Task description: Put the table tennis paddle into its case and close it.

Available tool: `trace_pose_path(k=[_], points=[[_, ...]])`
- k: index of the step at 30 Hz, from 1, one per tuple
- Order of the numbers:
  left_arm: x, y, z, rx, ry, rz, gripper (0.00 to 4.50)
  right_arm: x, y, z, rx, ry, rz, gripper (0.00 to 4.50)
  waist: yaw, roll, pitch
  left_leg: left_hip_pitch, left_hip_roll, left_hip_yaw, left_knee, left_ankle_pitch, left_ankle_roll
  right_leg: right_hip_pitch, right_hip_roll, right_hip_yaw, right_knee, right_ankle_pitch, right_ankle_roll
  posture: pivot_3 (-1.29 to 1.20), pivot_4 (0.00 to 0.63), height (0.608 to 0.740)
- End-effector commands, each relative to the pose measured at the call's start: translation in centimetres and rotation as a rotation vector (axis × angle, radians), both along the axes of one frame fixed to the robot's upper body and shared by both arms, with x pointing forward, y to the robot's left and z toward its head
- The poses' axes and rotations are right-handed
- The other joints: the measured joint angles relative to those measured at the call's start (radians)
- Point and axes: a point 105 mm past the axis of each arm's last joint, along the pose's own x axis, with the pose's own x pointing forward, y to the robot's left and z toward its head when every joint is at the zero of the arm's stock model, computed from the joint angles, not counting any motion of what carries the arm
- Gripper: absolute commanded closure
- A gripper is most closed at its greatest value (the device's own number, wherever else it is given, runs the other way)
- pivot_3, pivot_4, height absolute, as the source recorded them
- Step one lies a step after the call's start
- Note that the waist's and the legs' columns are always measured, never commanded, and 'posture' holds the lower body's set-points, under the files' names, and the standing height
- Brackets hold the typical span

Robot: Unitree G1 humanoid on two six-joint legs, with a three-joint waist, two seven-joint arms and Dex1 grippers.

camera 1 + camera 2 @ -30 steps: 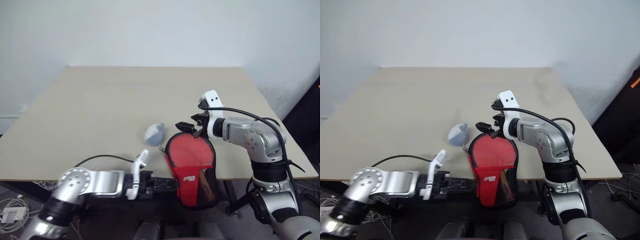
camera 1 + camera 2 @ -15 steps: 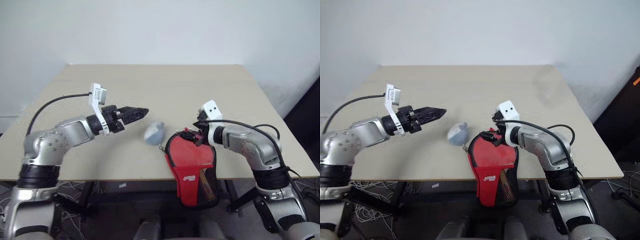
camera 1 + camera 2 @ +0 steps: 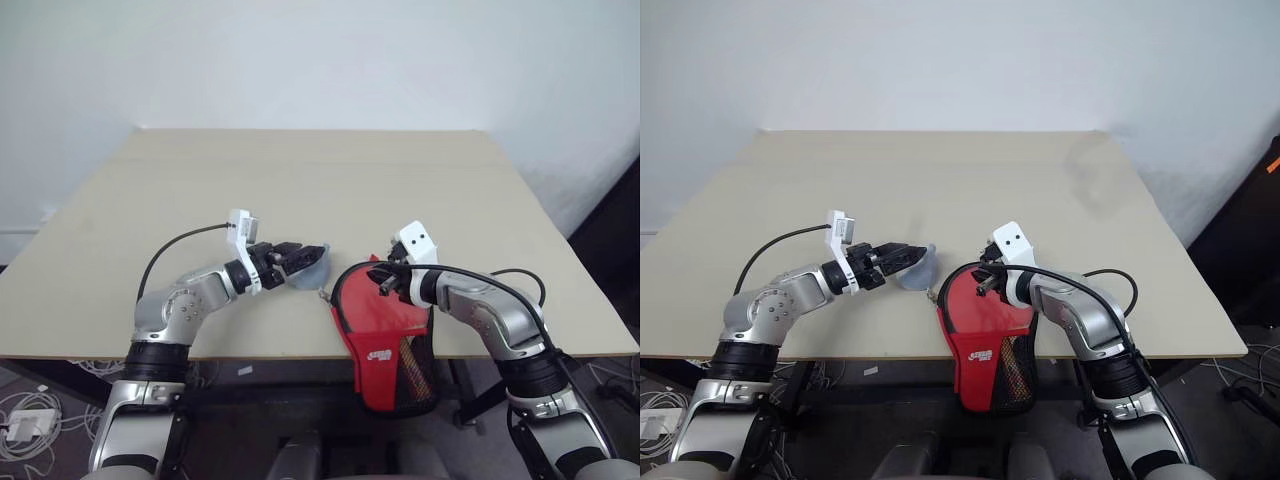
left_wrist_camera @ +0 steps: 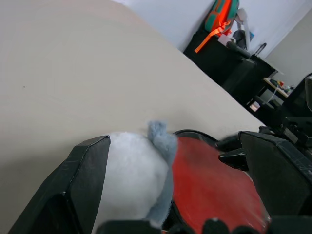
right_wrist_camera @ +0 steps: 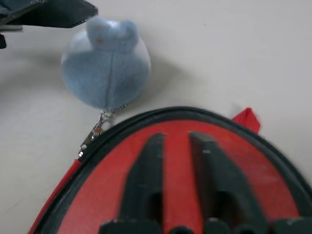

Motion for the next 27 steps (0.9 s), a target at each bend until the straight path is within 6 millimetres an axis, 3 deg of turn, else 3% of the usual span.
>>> trace_pose_path(k=[1, 11, 18, 27], points=[[0.9, 0.0, 1.4, -0.017, -0.065, 0.014, 0.0, 0.2, 0.3, -0.3, -0.02, -0.036, 0.011, 4.48, 0.0, 0.0, 0.0, 0.0, 0.0, 0.0, 0.0, 0.0, 0.0, 0.0, 0.0, 0.0, 0.0, 0.0, 0.0, 0.0, 0.0, 0.739], [3.3, 1.4, 2.8, -0.18, -0.062, 0.149, 0.0, -0.2, 0.4, -4.3, -0.109, 0.014, 0.01, 4.48, 0.0, -0.001, -0.001, 0.002, 0.0, 0.0, 0.001, 0.0, 0.0, 0.002, 0.0, 0.0, 0.0, 0.001, -0.001, 0.0, 0.0, 0.739], [3.7, 2.0, 0.0, -0.196, 0.027, 0.204, 0.0, -0.3, 0.1, -4.1, -0.106, 0.017, -0.005, 4.48, 0.0, -0.006, -0.004, 0.002, 0.0, -0.001, 0.001, 0.0, 0.0, 0.002, 0.001, 0.0, 0.001, 0.003, -0.003, 0.0, 0.0, 0.739], [2.1, -0.1, -3.6, -0.186, 0.131, 0.146, 0.0, -0.3, 0.4, -3.1, -0.086, 0.008, -0.017, 4.48, 0.0, -0.007, -0.005, 0.002, 0.0, -0.001, 0.002, 0.0, 0.0, 0.002, 0.001, 0.0, 0.002, 0.003, -0.004, 0.0, 0.0, 0.739]])
